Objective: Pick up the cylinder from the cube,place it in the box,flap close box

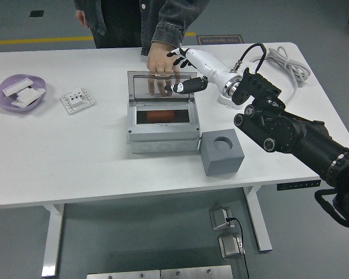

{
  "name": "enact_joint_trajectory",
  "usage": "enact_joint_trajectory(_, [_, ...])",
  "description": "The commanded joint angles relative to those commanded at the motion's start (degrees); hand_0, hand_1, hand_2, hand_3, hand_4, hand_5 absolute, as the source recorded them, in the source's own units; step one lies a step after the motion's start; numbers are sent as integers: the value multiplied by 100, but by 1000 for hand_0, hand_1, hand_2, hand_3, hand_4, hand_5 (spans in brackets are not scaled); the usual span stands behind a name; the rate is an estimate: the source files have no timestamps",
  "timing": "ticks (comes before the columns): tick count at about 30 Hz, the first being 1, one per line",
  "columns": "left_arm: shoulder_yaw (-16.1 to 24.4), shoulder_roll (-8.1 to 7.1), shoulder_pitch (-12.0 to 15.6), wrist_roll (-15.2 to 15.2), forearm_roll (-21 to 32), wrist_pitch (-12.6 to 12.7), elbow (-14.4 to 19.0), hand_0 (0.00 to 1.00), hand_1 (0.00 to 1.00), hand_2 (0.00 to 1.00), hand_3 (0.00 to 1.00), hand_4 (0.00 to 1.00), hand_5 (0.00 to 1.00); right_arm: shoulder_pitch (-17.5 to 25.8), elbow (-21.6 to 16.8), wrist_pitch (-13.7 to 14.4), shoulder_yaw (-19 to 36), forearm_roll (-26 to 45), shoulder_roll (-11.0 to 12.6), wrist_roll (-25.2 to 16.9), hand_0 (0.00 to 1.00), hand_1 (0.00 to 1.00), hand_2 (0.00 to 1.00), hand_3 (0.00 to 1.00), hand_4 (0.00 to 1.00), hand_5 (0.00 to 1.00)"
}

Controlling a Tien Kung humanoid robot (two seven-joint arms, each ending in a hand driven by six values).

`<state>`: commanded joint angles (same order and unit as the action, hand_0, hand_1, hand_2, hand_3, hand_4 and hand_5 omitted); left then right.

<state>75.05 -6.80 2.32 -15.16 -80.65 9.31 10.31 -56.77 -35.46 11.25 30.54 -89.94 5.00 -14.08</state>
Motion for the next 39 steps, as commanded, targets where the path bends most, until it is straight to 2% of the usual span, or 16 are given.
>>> enact_joint_trajectory(22, [-115, 6, 20, 30, 122, 12, 0, 631, 644, 607, 622, 663, 241, 235, -521, 54, -292, -51, 200, 20, 685, 643, 699, 829, 930, 407])
enact_joint_trajectory(39, [-60, 55, 93, 42, 133, 20, 0, 631, 644, 608, 622, 663, 241, 636, -1840, 109, -604, -235, 626, 270, 684, 643, 699, 829, 929, 406])
